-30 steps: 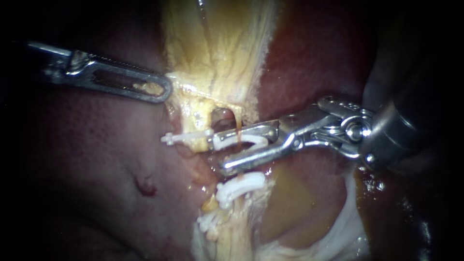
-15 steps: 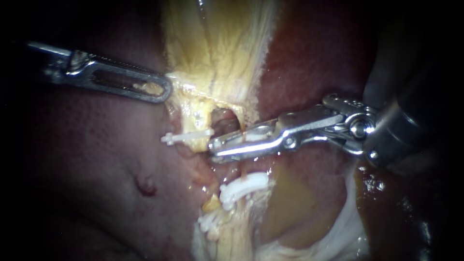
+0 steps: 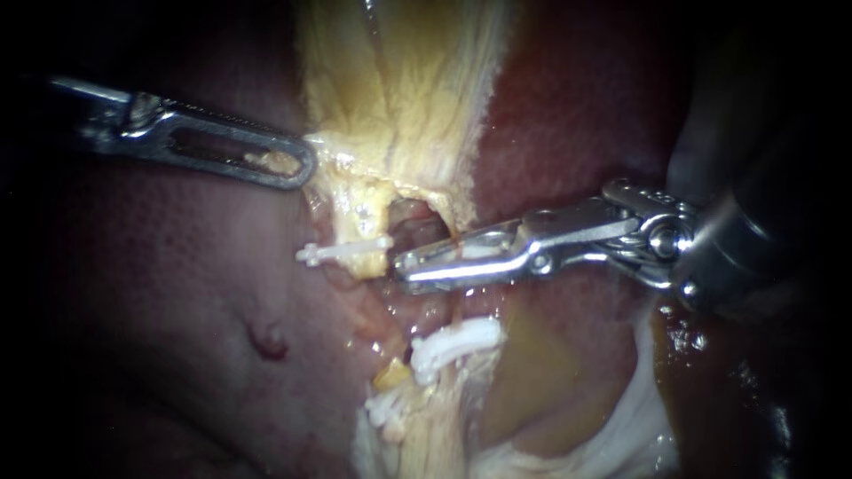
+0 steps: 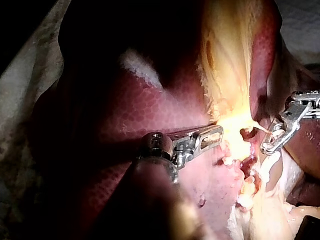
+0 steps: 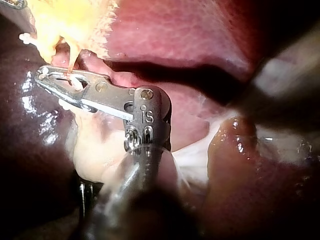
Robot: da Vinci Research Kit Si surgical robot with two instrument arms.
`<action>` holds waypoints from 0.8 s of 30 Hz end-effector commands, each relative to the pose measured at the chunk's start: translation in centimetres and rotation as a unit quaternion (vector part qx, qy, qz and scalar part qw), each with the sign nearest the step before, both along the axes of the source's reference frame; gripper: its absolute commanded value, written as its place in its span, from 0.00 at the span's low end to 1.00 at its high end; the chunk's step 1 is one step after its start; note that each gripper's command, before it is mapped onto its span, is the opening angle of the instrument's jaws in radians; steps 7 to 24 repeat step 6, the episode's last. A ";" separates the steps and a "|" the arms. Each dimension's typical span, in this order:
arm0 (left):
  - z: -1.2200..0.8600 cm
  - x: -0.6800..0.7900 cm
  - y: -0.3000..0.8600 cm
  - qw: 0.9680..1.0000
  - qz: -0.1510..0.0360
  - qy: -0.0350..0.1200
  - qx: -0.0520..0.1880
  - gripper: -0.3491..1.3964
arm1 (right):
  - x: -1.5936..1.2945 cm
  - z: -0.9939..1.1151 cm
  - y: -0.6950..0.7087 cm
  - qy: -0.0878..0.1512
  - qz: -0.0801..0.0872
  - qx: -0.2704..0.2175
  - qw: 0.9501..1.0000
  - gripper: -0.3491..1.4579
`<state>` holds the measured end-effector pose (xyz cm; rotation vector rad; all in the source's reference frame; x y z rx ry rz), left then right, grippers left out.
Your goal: Clipping third clip right tube
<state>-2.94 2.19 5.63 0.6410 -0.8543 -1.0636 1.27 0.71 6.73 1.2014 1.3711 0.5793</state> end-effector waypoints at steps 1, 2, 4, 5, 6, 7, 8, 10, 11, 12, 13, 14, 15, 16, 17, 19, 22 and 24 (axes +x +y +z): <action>0.00 0.00 0.00 1.000 0.000 0.000 0.000 0.00 | 0.00 0.00 0.00 0.000 0.000 0.000 1.000 0.00; 0.00 0.00 0.00 1.000 0.000 0.000 0.000 0.00 | 0.00 0.00 0.00 0.000 0.000 0.000 1.000 0.00; 0.00 0.00 0.00 1.000 0.000 0.000 0.000 0.00 | 0.00 0.00 0.00 0.000 0.000 0.000 1.000 0.00; 0.00 0.00 0.00 1.000 0.000 0.000 0.000 0.00 | 0.00 0.00 0.01 -0.001 0.000 0.000 1.000 0.00; 0.00 0.00 0.00 1.000 0.000 0.000 0.000 0.00 | 0.00 0.01 0.01 -0.001 0.000 0.000 1.000 0.00; 0.00 0.00 0.00 1.000 0.000 0.000 0.000 0.00 | 0.00 0.01 0.01 -0.001 0.000 0.000 1.000 0.00; 0.00 0.00 0.00 1.000 0.000 0.000 0.000 0.00 | 0.00 0.01 0.01 -0.001 0.000 0.000 1.000 0.00; 0.00 0.00 0.00 1.000 0.000 0.000 0.000 0.00 | 0.00 0.01 0.01 -0.001 0.000 0.000 1.000 0.00; 0.00 0.00 0.00 1.000 0.000 0.000 0.000 0.00 | 0.00 0.01 0.01 -0.001 0.000 0.000 1.000 0.00; 0.00 0.00 0.00 1.000 0.000 0.000 0.000 0.00 | 0.00 0.01 0.01 -0.001 0.000 0.000 1.000 0.00; 0.00 0.00 0.00 1.000 0.000 0.000 0.000 0.00 | 0.00 0.01 0.01 -0.001 0.000 0.000 1.000 0.00; 0.00 0.00 0.00 1.000 0.000 0.000 0.000 0.00 | 0.00 0.01 0.01 -0.001 0.000 0.000 1.000 0.00; 0.00 0.00 0.00 1.000 0.000 0.000 0.000 0.00 | 0.00 0.01 0.01 -0.001 0.000 0.000 1.000 0.00; 0.00 0.00 0.00 1.000 0.000 0.000 0.000 0.00 | 0.00 0.01 0.01 -0.001 0.000 0.000 1.000 0.00; 0.00 0.00 0.00 1.000 0.000 0.000 0.000 0.00 | 0.00 0.01 0.01 -0.001 0.000 0.000 1.000 0.00; 0.00 0.00 0.00 1.000 0.000 0.000 0.000 0.00 | 0.00 0.01 0.01 -0.001 0.000 0.000 1.000 0.00; 0.00 0.00 0.00 1.000 0.000 0.000 0.000 0.00 | 0.00 0.01 0.01 -0.001 0.000 0.000 1.000 0.00; 0.00 0.00 0.00 1.000 0.000 0.000 0.000 0.00 | 0.00 0.01 0.01 -0.001 0.000 0.000 1.000 0.00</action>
